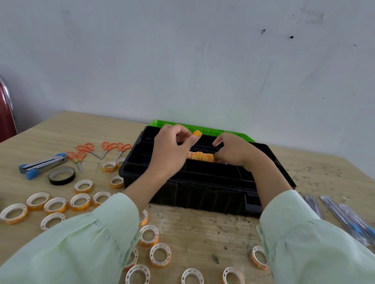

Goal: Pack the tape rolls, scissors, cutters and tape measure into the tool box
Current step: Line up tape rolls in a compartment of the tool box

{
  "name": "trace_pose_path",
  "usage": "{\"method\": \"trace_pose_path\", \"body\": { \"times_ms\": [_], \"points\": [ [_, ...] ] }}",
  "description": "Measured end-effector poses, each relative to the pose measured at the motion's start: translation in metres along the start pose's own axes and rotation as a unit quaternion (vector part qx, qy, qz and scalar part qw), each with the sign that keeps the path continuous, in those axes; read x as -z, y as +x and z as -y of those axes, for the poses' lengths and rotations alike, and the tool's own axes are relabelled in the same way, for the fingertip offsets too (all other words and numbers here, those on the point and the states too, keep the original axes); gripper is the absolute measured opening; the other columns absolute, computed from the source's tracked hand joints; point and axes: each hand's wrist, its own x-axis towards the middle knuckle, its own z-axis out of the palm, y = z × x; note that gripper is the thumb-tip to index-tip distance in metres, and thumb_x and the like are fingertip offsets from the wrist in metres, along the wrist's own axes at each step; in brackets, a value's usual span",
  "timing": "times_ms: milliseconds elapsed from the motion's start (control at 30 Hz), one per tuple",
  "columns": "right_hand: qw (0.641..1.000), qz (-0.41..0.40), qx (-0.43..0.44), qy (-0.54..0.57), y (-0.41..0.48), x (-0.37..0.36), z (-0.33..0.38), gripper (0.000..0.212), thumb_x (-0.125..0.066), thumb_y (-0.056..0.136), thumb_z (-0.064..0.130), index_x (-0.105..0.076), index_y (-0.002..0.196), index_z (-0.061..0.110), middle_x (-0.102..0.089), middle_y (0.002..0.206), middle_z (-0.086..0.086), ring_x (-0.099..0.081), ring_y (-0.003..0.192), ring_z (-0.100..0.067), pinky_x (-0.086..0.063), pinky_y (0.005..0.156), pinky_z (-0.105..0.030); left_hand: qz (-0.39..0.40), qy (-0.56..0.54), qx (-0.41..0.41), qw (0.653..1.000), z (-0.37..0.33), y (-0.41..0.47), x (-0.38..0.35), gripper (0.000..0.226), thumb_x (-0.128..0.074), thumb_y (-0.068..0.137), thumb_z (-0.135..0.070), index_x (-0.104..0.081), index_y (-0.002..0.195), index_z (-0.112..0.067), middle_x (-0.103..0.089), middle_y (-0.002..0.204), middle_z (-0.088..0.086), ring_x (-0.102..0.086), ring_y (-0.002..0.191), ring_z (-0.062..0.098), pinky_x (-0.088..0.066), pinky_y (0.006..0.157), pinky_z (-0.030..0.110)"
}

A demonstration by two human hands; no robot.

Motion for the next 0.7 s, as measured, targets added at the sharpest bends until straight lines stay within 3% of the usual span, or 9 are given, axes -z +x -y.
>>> {"method": "trace_pose_path", "body": {
  "times_ms": [133,200,267,367,467,533,633,700],
  "points": [
    [0.999,-0.011,0.013,0.044,0.001,-0.002,-0.008,0.035,-0.07,0.081,0.006,-0.058,0.114,0.006,-0.057,0.097,-0.004,-0.055,0.097,-0.021,-0.041,0.079,-0.029,0.013,0.005,-0.004,1.0,-0.004,-0.002,-0.005,0.017,-0.063,0.088,-0.025,-0.065,0.092,-0.009,-0.059,0.102,0.008,-0.056,0.086,0.01,-0.039,0.066,0.011],
    [0.996,-0.034,0.011,0.078,0.002,-0.004,-0.013,0.025,-0.076,0.074,0.005,-0.062,0.093,0.012,-0.063,0.089,-0.006,-0.059,0.09,-0.023,-0.048,0.074,-0.033,0.021,0.004,-0.003,1.0,-0.006,-0.003,-0.01,0.017,-0.064,0.088,-0.025,-0.065,0.091,-0.008,-0.059,0.101,0.007,-0.055,0.08,0.006,-0.04,0.064,0.011],
    [0.991,-0.058,-0.001,0.12,0.001,-0.004,-0.017,0.029,-0.08,0.067,0.003,-0.06,0.081,0.017,-0.067,0.092,-0.015,-0.063,0.086,-0.03,-0.054,0.078,-0.041,0.026,0.006,-0.003,1.0,-0.01,-0.004,-0.016,0.015,-0.065,0.087,-0.025,-0.064,0.088,-0.01,-0.059,0.099,0.005,-0.054,0.074,0.002,-0.038,0.06,0.009],
    [0.98,-0.08,0.008,0.183,-0.002,-0.005,-0.02,0.022,-0.071,0.072,-0.001,-0.06,0.082,0.015,-0.07,0.086,-0.017,-0.067,0.079,-0.029,-0.054,0.072,-0.039,0.024,-0.003,-0.006,1.0,-0.014,-0.004,-0.023,0.011,-0.067,0.086,-0.023,-0.063,0.082,-0.013,-0.058,0.094,0.002,-0.053,0.071,0.0,-0.04,0.058,0.004],
    [0.932,-0.108,0.016,0.345,-0.007,-0.002,-0.014,0.003,-0.058,0.091,0.009,-0.056,0.091,0.011,-0.069,0.075,-0.01,-0.066,0.061,-0.016,-0.052,0.059,-0.025,0.008,-0.013,-0.017,1.0,-0.019,-0.005,-0.032,0.01,-0.07,0.083,-0.02,-0.065,0.078,-0.014,-0.061,0.089,0.002,-0.057,0.078,0.006,-0.041,0.062,0.004],
    [0.907,-0.105,0.021,0.407,-0.01,0.001,-0.013,0.011,-0.062,0.092,0.014,-0.059,0.098,0.007,-0.068,0.071,-0.008,-0.065,0.055,-0.013,-0.053,0.056,-0.023,0.011,-0.027,-0.026,0.999,-0.022,-0.006,-0.037,0.008,-0.071,0.082,-0.017,-0.066,0.077,-0.014,-0.062,0.09,0.003,-0.06,0.085,0.01,-0.043,0.065,0.005],
    [0.921,-0.149,0.008,0.36,-0.014,0.006,-0.019,0.017,-0.069,0.086,0.013,-0.063,0.098,0.004,-0.07,0.073,-0.01,-0.064,0.056,-0.014,-0.05,0.052,-0.018,0.043,-0.006,-0.049,0.998,-0.021,-0.005,-0.038,0.007,-0.07,0.083,-0.015,-0.067,0.089,-0.013,-0.055,0.1,0.002,-0.057,0.091,0.008,-0.041,0.07,-0.001],
    [0.945,-0.165,0.001,0.282,-0.015,0.008,-0.025,0.013,-0.074,0.082,0.014,-0.066,0.089,0.006,-0.072,0.075,-0.011,-0.065,0.056,-0.014,-0.046,0.047,-0.014,0.069,0.058,-0.081,0.993,-0.013,-0.002,-0.035,0.015,-0.067,0.085,-0.013,-0.066,0.1,-0.013,-0.052,0.103,-0.001,-0.054,0.095,0.008,-0.043,0.078,0.008]
  ]
}}
